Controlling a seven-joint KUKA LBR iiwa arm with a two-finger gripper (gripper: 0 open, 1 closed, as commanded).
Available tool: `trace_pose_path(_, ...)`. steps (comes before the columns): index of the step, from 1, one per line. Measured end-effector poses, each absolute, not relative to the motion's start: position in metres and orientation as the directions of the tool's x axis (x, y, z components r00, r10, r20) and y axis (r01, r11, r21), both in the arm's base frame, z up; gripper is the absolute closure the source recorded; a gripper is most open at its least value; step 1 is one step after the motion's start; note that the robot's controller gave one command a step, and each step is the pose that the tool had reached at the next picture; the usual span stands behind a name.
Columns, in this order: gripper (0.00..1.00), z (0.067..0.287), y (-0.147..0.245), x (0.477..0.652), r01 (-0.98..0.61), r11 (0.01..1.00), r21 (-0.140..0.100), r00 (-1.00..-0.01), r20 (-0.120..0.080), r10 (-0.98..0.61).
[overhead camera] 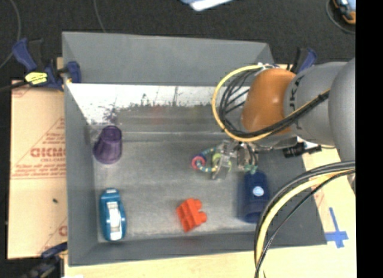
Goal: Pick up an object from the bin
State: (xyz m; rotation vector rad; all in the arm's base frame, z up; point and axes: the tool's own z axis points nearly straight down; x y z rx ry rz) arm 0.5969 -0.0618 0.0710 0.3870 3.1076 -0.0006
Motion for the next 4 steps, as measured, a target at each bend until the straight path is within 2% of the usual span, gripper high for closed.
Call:
trace_pose_path(2,1.00,0.0711,-0.0662,0.5995,0.305,0.952,0.003,-0.952,-0.016,0.305)
trace_pose_path(3,1.00,0.0705,-0.0661,0.5929,0.317,0.948,0.004,-0.948,-0.017,0.317)
trace_pose_path(4,1.00,0.0709,-0.0665,0.5990,0.324,0.946,0.005,-0.946,-0.022,0.324)
